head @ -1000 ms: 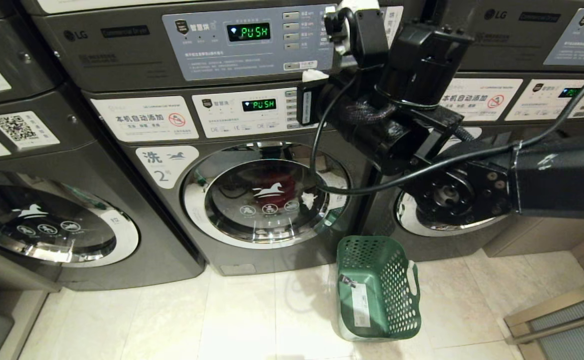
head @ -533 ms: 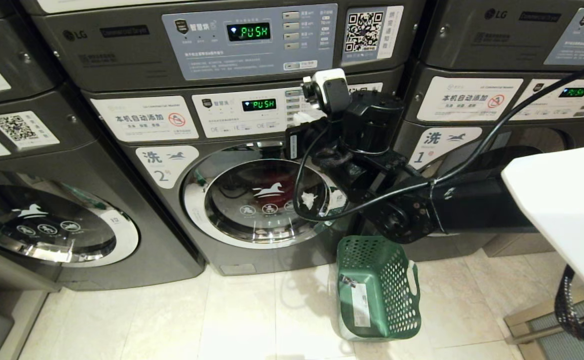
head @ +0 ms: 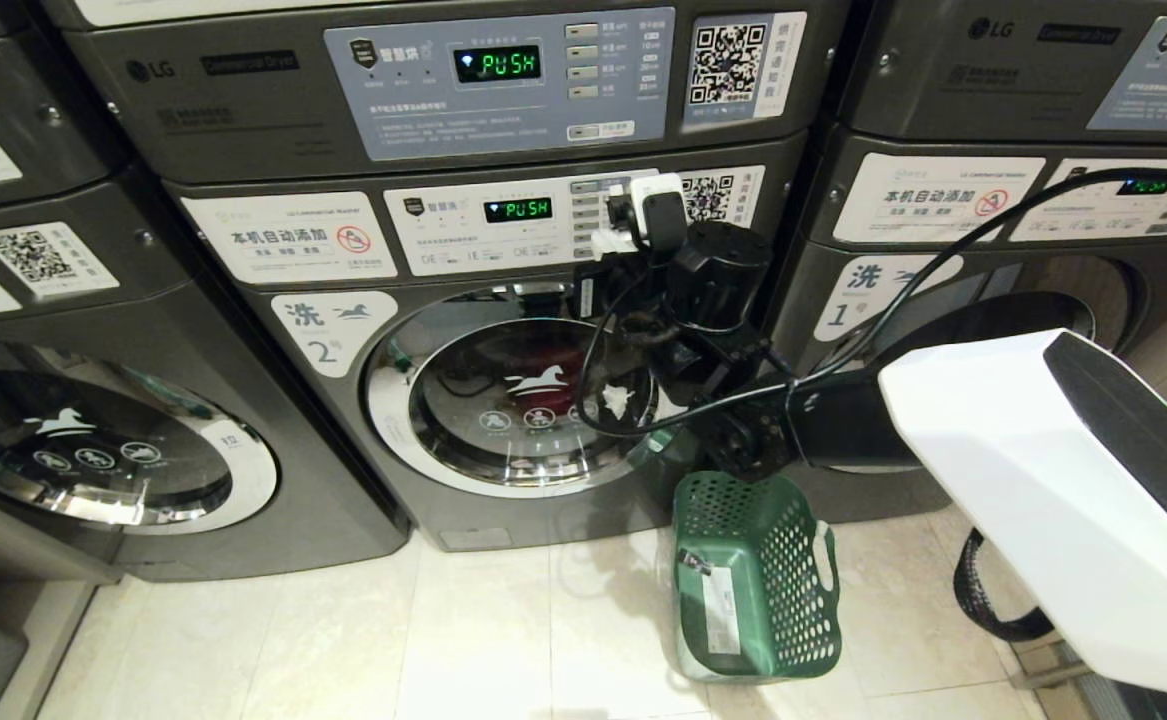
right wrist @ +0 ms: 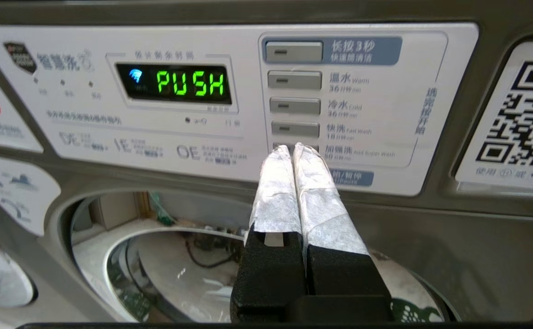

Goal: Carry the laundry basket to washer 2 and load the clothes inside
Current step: Press the washing machine switch

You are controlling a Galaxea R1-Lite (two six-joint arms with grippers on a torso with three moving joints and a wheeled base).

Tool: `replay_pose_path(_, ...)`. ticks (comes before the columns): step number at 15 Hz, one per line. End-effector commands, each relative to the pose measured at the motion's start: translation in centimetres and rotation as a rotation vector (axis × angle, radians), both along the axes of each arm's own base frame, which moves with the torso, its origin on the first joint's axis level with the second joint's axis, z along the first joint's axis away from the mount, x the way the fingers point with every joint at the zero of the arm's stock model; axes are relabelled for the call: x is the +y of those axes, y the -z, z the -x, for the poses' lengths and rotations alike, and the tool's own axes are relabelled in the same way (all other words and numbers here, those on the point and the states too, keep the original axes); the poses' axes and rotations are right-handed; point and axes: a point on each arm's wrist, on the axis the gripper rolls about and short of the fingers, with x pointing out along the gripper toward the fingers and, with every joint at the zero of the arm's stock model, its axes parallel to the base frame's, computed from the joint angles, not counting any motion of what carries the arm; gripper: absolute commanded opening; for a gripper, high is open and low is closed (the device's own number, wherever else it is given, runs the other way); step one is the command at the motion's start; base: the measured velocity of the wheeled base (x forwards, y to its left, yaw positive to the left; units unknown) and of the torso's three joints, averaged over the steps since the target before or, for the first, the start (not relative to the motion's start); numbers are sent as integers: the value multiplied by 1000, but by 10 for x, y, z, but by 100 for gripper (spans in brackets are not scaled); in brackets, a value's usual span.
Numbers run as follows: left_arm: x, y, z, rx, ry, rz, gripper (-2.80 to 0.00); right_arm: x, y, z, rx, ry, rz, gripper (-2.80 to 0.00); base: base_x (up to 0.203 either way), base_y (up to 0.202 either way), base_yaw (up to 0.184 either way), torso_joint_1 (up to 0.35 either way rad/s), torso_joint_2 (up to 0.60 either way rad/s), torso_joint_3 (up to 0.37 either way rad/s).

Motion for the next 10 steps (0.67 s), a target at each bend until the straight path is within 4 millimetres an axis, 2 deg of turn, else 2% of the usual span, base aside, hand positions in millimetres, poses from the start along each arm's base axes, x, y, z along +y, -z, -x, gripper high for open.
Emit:
replay_pose_path(1,0,0,0,1,1,-1,-280,6,4,-8,-23,0,-15,-280,0,0,0,0,0,0)
replay_pose_path(7,0,0,0,1,1,-1,-280,7,9,-11,-18,5,-15,-280,0,0,0,0,0,0)
replay_pose_path(10,0,0,0,1,1,-1,-280,4,-1,-7,-32,11,-23,-280,0,0,0,0,0,0)
